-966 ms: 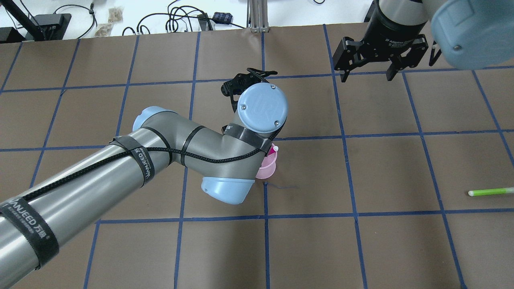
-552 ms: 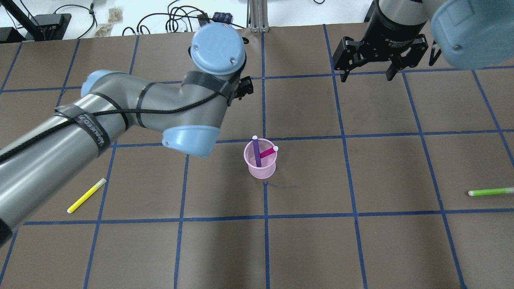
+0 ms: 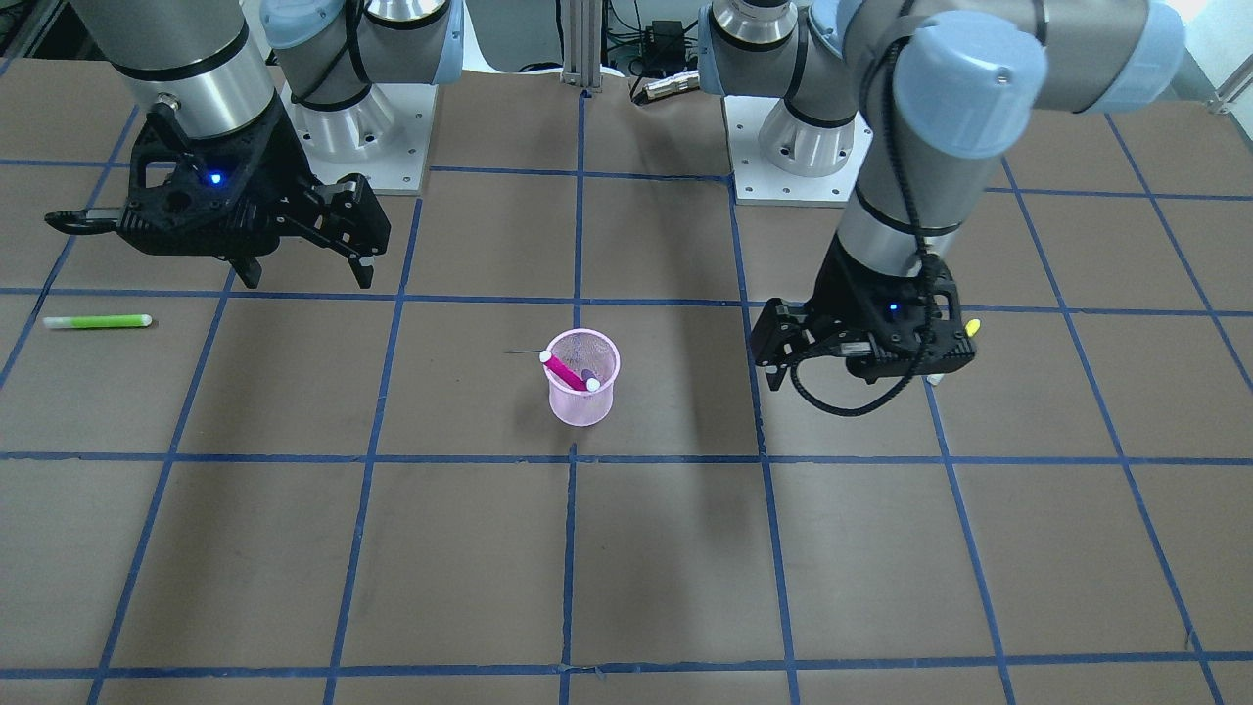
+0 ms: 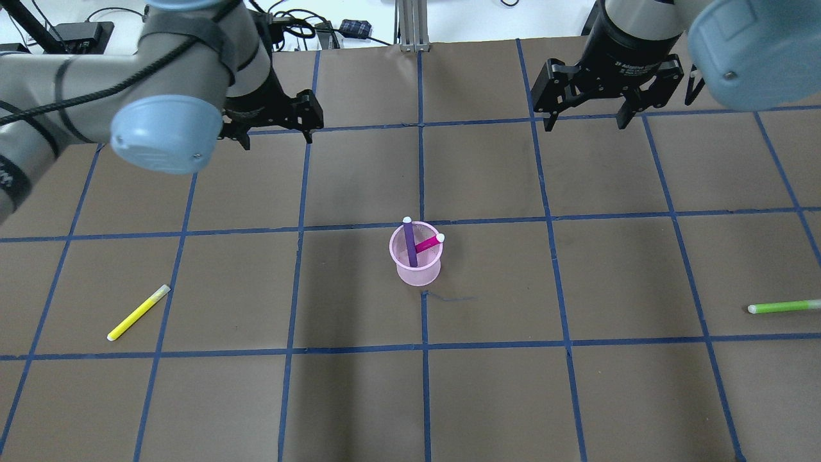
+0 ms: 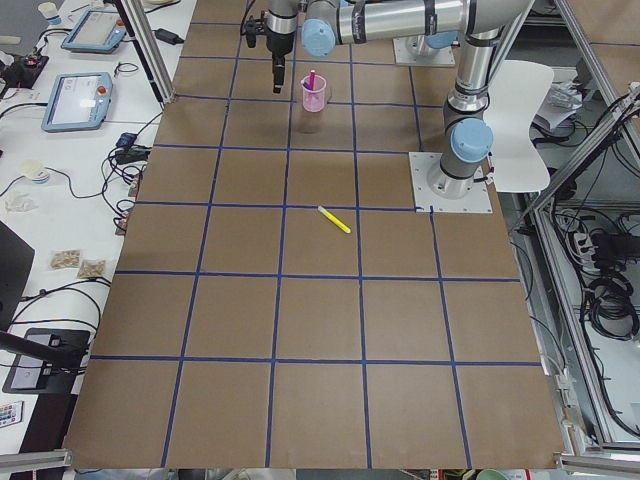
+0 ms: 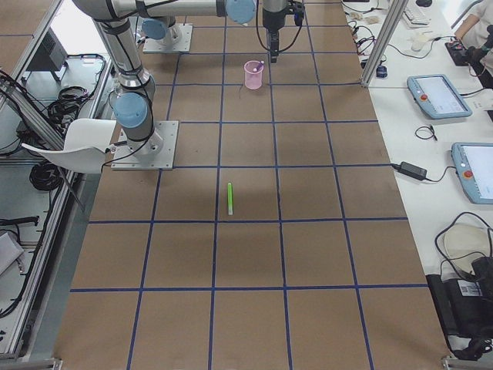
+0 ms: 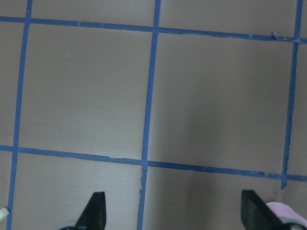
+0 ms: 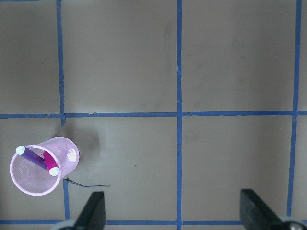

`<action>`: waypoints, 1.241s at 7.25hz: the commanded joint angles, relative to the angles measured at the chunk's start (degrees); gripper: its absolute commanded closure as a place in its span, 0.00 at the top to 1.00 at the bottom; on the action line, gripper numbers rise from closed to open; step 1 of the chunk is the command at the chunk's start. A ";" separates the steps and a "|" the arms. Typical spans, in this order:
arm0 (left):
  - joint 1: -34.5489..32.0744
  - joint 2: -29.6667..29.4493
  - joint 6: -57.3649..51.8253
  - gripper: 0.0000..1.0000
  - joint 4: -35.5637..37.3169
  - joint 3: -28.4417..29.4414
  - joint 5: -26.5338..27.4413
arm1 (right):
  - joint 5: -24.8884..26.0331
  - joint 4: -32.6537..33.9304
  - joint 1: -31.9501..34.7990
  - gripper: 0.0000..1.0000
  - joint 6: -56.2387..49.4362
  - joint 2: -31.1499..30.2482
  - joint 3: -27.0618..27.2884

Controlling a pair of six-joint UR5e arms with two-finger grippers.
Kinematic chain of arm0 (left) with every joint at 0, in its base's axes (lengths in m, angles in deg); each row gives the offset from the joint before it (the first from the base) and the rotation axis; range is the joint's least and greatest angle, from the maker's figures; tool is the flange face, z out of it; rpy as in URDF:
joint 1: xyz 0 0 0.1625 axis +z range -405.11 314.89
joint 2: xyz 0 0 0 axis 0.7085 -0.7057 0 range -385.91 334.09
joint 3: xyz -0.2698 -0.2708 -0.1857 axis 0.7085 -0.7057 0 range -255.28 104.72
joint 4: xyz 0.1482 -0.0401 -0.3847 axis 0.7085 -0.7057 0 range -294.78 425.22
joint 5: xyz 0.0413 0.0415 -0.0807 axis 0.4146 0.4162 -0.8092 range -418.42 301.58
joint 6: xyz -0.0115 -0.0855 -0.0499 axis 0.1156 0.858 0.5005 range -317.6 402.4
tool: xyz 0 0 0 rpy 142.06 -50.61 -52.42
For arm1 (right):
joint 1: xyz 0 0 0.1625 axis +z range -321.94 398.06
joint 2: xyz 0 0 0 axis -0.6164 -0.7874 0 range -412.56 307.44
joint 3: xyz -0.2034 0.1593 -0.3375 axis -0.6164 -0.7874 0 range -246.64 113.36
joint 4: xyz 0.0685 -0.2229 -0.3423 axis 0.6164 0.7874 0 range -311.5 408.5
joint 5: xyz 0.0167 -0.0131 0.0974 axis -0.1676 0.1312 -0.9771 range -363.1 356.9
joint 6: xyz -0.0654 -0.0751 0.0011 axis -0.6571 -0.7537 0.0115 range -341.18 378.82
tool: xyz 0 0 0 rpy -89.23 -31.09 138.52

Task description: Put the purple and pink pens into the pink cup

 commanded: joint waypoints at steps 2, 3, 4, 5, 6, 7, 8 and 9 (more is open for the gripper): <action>6.69 5.41 -8.67 1.00 -10.73 -0.74 -0.11 | 0.00 0.00 0.00 1.00 -0.03 0.00 0.00; 6.70 6.91 -8.86 1.00 -13.88 -0.74 3.23 | 0.00 0.00 0.00 1.00 -0.03 0.00 0.00; 6.70 7.80 -8.78 1.00 -15.04 -0.66 2.92 | 0.00 0.00 0.00 1.00 -0.03 0.00 0.00; 6.18 8.06 -8.69 1.00 -15.05 -0.65 2.65 | 0.00 0.00 0.00 1.00 -0.03 -0.09 0.08; 6.00 7.81 -8.25 1.00 -15.05 -0.65 2.47 | 0.00 0.00 0.00 1.00 -0.03 0.00 0.08; 6.00 7.72 -8.25 1.00 -14.96 -0.48 2.39 | 0.00 0.00 0.00 1.00 -0.03 -0.09 0.09; 6.00 7.54 -8.25 1.00 -14.96 -0.39 2.39 | 0.00 0.00 0.00 1.00 -0.03 0.00 0.09; 6.00 7.54 -8.25 1.00 -14.96 -0.39 2.47 | 0.00 0.00 0.00 1.00 -0.03 0.00 0.09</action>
